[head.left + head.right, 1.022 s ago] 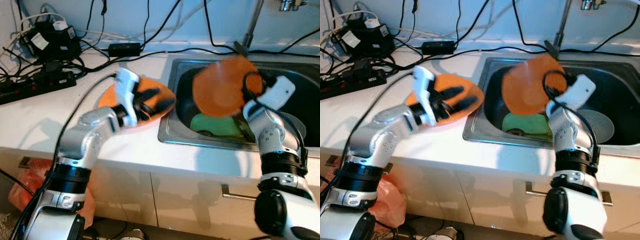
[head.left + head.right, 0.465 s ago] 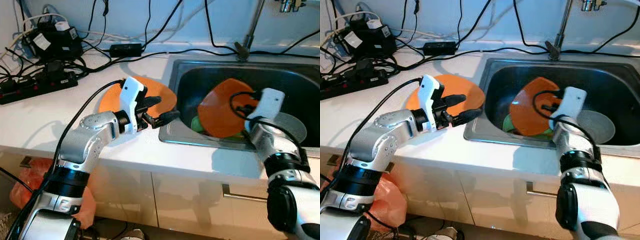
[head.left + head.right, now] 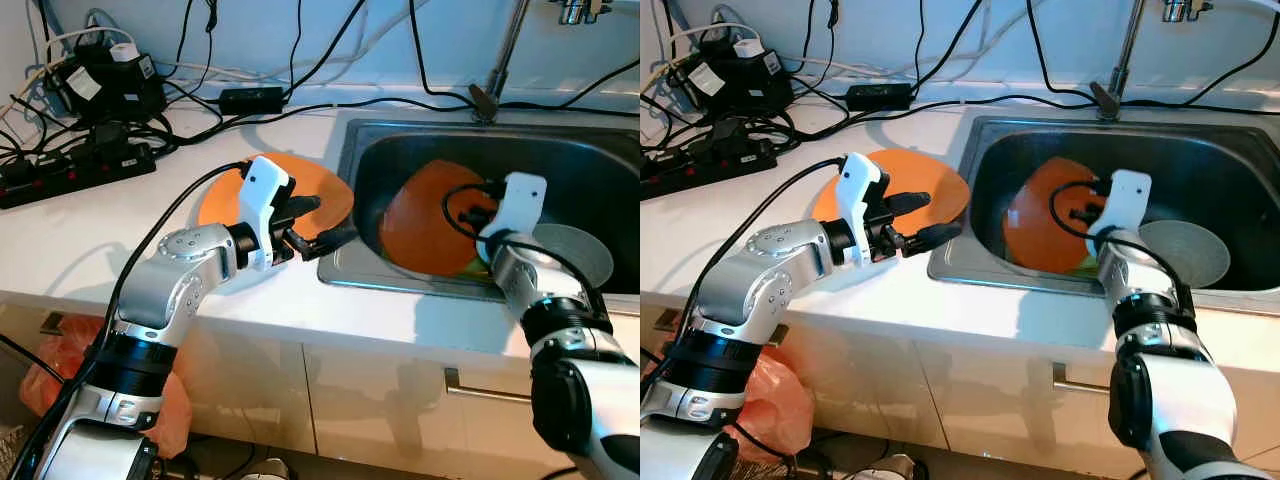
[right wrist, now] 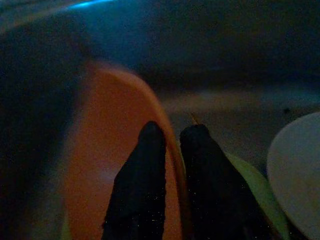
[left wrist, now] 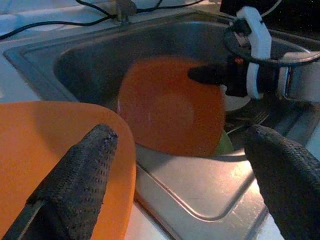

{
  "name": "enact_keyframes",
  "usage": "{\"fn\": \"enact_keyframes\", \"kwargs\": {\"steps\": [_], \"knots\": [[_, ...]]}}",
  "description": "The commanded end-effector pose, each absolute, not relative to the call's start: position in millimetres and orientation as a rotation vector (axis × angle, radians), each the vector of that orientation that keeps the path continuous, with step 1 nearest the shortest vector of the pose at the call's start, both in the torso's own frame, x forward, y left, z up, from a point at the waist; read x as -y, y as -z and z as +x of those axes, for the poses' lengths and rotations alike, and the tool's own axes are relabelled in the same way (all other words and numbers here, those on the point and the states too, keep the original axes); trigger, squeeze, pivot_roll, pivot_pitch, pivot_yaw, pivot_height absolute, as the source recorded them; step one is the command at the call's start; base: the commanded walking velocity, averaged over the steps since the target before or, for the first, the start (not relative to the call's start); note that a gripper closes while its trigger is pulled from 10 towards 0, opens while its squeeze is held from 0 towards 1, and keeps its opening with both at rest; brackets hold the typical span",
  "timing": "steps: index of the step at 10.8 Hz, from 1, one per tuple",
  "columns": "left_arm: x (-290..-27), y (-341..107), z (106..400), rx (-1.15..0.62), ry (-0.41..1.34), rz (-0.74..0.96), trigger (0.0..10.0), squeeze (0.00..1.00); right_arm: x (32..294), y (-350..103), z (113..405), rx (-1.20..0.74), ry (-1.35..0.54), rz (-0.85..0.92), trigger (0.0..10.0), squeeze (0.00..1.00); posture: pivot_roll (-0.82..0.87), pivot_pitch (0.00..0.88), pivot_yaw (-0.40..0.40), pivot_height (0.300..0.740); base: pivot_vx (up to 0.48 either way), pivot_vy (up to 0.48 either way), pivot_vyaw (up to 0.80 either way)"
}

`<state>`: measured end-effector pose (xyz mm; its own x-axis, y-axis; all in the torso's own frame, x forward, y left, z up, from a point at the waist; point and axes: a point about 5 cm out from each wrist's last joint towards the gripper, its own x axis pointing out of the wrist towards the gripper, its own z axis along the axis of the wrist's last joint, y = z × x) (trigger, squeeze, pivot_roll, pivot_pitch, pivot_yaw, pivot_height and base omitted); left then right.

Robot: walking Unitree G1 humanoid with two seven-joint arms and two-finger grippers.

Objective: Kitchen organization

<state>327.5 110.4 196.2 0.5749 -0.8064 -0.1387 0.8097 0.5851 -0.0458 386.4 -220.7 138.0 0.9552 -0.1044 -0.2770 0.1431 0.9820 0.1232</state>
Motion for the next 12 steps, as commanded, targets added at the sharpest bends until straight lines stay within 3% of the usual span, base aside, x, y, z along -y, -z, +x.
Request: {"fn": "enact_keyframes", "kwargs": {"steps": [1, 6, 8, 10, 11, 12], "knots": [[-112.4, -194.1, 325.5, -0.166, 0.948, 0.046, 10.0, 1.0, 218.0, -145.5, 390.3, -0.249, 0.112, 0.143, 10.0, 1.0, 0.22, 0.013, 0.078, 0.74, 0.0, 0.0, 0.0], [-119.1, -195.1, 330.5, -0.152, 0.893, 0.073, 10.0, 1.0, 214.8, -153.7, 394.3, -0.213, 0.114, 0.159, 10.0, 1.0, 0.22, 0.021, 0.072, 0.74, 0.0, 0.0, 0.0], [-135.3, -211.4, 347.0, -0.035, 0.698, 0.054, 10.0, 1.0, 212.7, -173.4, 398.8, -0.099, 0.106, 0.118, 10.0, 1.0, 0.21, 0.021, 0.069, 0.74, 0.0, 0.0, 0.0], [-150.3, -221.4, 355.4, 0.037, 0.553, 0.046, 10.0, 0.92, 202.4, -192.2, 403.0, -0.004, 0.057, 0.187, 10.0, 1.0, 0.21, 0.021, 0.068, 0.74, 0.0, 0.0, 0.0], [-167.5, -220.0, 361.0, 0.035, 0.415, 0.052, 10.0, 0.85, 187.3, -201.3, 404.2, 0.039, -0.037, 0.247, 10.0, 0.89, 0.21, 0.021, 0.069, 0.74, 0.0, 0.0, 0.0], [-181.1, -216.0, 364.9, 0.017, 0.315, 0.031, 10.0, 0.85, 176.1, -205.7, 403.2, 0.066, -0.107, 0.269, 10.0, 0.28, 0.21, 0.021, 0.069, 0.74, 0.0, 0.0, 0.0]]}}
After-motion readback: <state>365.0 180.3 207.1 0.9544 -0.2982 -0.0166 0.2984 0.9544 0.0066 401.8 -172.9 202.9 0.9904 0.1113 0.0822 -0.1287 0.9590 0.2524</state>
